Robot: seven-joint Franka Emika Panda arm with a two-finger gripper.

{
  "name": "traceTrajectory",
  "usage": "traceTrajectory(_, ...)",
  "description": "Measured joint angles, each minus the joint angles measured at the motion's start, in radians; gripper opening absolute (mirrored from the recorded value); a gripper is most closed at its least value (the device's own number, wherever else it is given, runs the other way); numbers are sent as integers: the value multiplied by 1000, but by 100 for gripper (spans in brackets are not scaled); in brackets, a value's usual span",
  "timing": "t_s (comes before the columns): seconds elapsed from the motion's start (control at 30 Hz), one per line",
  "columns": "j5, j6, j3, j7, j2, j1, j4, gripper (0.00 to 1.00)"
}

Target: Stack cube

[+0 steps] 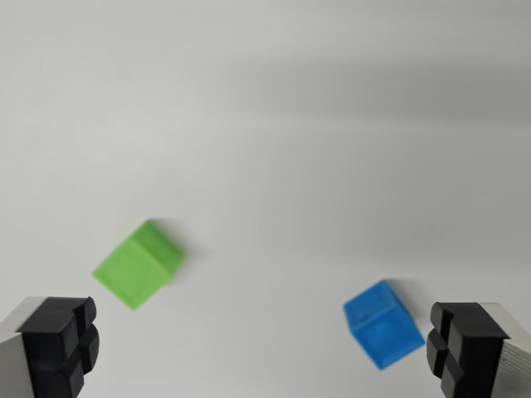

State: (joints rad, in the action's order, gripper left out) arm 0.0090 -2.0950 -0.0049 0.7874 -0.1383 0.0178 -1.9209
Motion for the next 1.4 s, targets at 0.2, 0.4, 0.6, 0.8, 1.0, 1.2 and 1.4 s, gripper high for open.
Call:
traceTrajectory(0.2,0,-14,2,-11,2,-4,-19,100)
traceTrajectory(0.4,0,-34,6,-29,6,-7,-43,100)
traceTrajectory(0.6,0,-57,10,-51,9,-13,-72,100)
traceTrajectory(0.8,0,-82,14,-74,12,-19,-102,100)
traceTrajectory(1.0,-1,-116,20,-105,13,-26,-140,100)
traceTrajectory(1.2,-1,-154,29,-140,14,-34,-182,100)
traceTrajectory(1.4,-2,-192,36,-174,14,-43,-222,100)
